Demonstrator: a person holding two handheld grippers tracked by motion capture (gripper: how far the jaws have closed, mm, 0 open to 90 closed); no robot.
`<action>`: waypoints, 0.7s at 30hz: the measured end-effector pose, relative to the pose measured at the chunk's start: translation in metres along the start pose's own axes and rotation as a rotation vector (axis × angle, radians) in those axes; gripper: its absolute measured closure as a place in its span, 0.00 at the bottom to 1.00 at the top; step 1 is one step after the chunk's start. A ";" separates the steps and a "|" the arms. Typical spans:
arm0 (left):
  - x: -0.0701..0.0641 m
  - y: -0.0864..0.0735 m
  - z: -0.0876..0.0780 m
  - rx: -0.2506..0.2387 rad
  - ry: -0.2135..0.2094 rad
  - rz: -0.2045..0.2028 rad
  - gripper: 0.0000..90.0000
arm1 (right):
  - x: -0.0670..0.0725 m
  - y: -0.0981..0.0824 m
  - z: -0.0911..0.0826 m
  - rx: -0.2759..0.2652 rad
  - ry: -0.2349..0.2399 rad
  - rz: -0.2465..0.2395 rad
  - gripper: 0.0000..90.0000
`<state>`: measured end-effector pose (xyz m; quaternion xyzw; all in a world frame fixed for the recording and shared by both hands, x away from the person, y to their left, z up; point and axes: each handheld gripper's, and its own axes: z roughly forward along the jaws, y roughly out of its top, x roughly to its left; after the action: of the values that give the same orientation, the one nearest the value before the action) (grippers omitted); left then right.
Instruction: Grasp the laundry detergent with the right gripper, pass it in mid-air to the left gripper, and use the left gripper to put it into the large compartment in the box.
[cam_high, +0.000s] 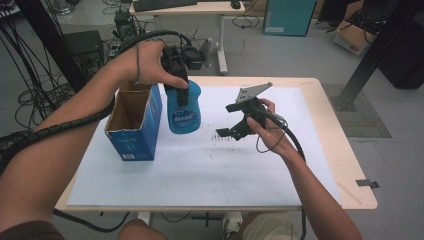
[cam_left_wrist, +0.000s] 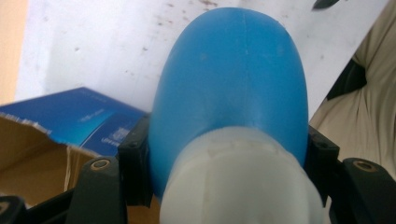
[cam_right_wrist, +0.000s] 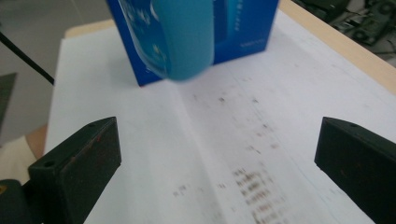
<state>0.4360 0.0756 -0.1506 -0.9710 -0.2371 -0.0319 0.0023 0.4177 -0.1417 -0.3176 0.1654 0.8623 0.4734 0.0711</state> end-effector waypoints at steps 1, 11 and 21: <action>0.002 -0.001 -0.003 0.000 -0.003 -0.021 0.41 | -0.001 -0.001 -0.005 0.012 -0.009 0.000 0.00; 0.023 -0.013 -0.050 -0.038 0.013 -0.250 0.41 | -0.010 0.000 -0.049 0.103 -0.109 0.005 0.00; 0.050 -0.045 -0.104 -0.094 0.064 -0.528 0.41 | -0.018 0.009 -0.083 0.161 -0.182 -0.004 0.00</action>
<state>0.4536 0.1366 -0.0440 -0.8731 -0.4801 -0.0730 -0.0437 0.4131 -0.2095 -0.2656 0.2109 0.8879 0.3854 0.1365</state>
